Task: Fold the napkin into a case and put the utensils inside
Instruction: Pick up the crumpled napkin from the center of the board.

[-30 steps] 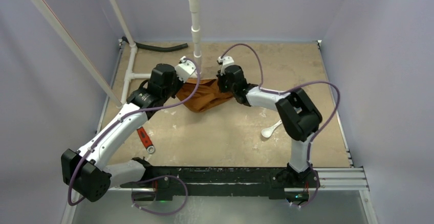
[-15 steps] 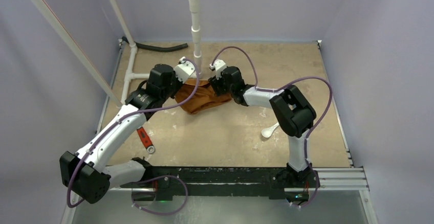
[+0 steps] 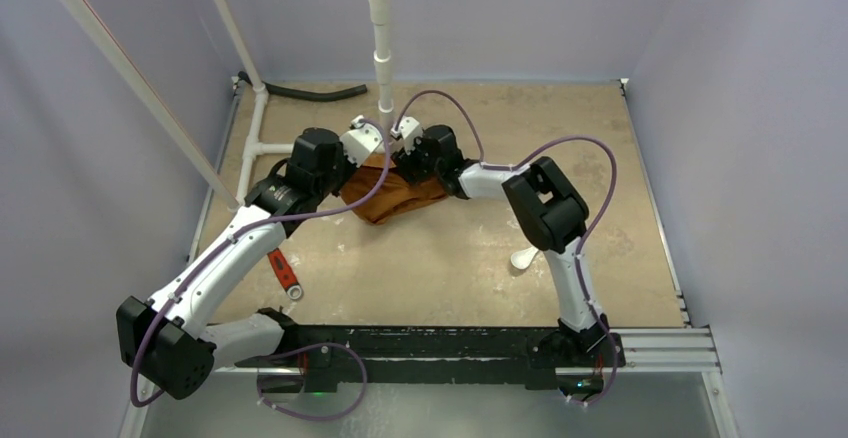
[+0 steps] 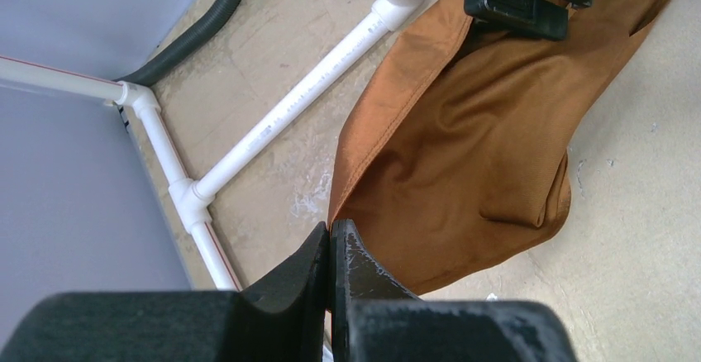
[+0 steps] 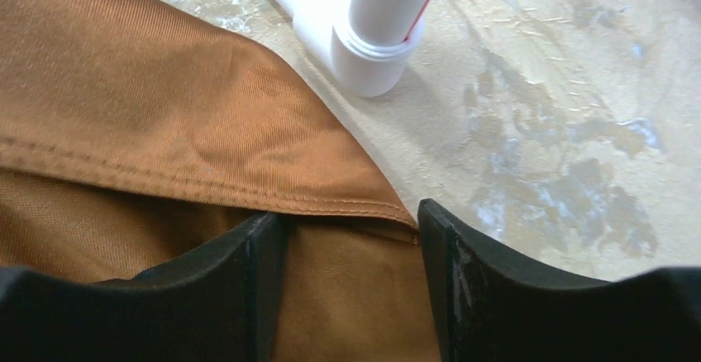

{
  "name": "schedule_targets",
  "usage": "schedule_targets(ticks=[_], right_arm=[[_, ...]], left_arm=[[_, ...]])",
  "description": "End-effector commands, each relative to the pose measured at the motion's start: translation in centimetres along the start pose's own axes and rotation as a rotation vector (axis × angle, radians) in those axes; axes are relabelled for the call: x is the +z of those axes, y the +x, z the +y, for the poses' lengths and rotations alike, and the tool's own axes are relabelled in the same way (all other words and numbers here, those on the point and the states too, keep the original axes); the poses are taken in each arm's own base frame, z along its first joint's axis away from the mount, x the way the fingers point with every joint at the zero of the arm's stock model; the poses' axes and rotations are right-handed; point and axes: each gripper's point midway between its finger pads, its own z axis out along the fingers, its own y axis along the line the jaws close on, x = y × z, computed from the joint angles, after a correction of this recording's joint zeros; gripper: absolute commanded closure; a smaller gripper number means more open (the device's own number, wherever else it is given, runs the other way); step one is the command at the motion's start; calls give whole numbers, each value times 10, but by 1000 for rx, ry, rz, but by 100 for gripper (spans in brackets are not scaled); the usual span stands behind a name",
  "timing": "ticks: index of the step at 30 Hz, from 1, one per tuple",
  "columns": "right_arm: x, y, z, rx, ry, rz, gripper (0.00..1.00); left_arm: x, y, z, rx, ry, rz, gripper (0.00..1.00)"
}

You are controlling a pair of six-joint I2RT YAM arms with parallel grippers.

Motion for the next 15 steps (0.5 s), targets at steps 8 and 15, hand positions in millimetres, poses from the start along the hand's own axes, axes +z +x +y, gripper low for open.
schedule_targets(ticks=[8, 15], right_arm=[[-44, -69, 9, 52, -50, -152, 100], [-174, -138, -16, 130, 145, -313, 100]], left_arm=[[-3, -25, 15, -1, -29, -46, 100], [-16, -71, 23, -83, 21, -126, 100]])
